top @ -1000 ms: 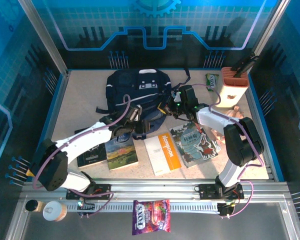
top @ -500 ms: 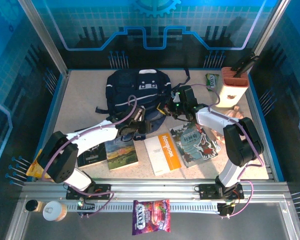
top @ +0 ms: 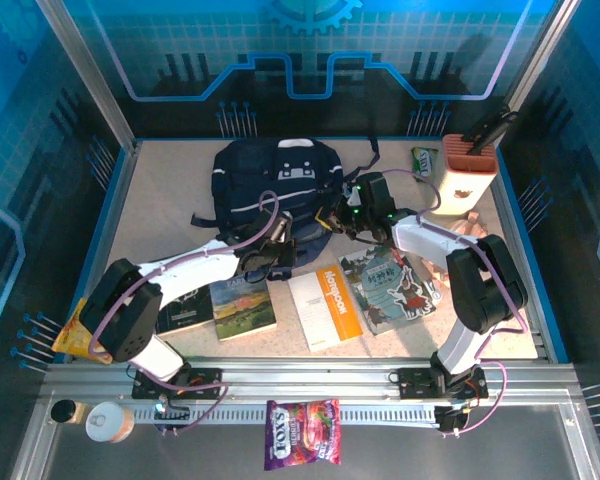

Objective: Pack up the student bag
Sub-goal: Unzip the student bag at the top-center of the table.

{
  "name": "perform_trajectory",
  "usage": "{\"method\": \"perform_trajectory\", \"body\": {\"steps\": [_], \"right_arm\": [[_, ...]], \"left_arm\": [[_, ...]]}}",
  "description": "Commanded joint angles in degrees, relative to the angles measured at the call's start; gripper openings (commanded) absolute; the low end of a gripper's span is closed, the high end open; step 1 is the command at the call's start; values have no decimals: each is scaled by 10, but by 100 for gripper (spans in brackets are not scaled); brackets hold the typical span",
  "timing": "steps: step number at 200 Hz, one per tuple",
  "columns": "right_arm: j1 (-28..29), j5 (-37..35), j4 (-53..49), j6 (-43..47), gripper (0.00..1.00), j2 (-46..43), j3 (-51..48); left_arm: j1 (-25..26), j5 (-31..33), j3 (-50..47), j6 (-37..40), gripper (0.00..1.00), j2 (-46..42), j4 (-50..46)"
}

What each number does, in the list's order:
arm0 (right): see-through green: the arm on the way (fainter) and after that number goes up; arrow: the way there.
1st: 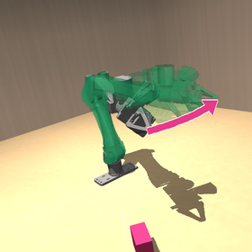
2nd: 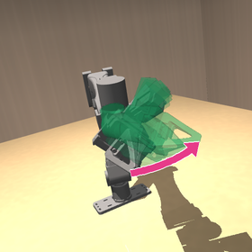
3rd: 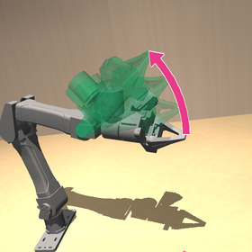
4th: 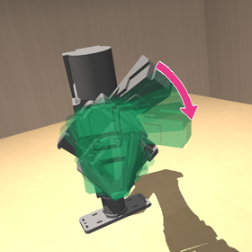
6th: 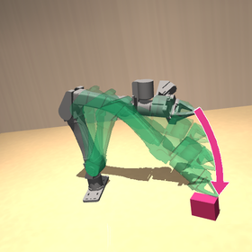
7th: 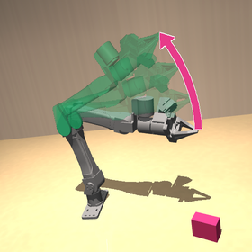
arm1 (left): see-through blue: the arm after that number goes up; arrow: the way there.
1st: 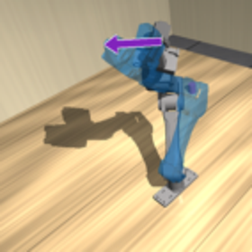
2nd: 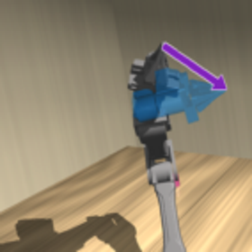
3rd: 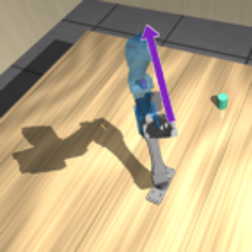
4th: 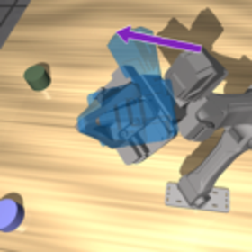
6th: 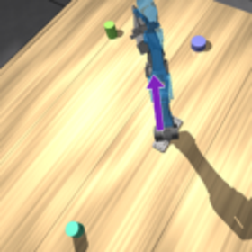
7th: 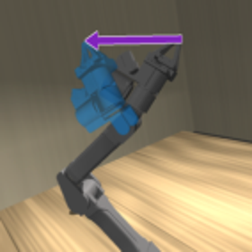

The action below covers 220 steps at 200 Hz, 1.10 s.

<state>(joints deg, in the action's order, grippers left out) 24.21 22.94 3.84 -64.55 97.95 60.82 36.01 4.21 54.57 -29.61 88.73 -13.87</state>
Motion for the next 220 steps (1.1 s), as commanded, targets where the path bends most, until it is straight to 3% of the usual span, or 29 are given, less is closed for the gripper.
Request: {"method": "perform_trajectory", "body": {"steps": [1, 41, 127, 136, 152, 169, 220], "right_arm": [[-28, -19, -7, 37, 0, -23, -3], [-73, -42, -37, 88, 0, -15, 7], [-122, -84, -115, 200, 0, 28, 68], [-124, -71, -127, 203, 9, 25, 70], [-123, -55, -149, 186, 38, 5, 55], [-118, -62, -174, 146, 59, -34, 19], [-38, -161, -203, -11, 93, -159, -92]], "left_arm": [[-15, -10, -5, 14, 0, -47, -13], [-70, -163, -3, -7, 0, -88, -48], [-114, -207, 24, 24, 0, -31, -92], [-112, -223, 33, 25, 0, -20, -86], [-109, -246, 45, 21, 0, -5, -64], [-100, -254, 67, 23, 0, 13, -53], [-77, -253, 122, 39, 0, 56, -49]]}}
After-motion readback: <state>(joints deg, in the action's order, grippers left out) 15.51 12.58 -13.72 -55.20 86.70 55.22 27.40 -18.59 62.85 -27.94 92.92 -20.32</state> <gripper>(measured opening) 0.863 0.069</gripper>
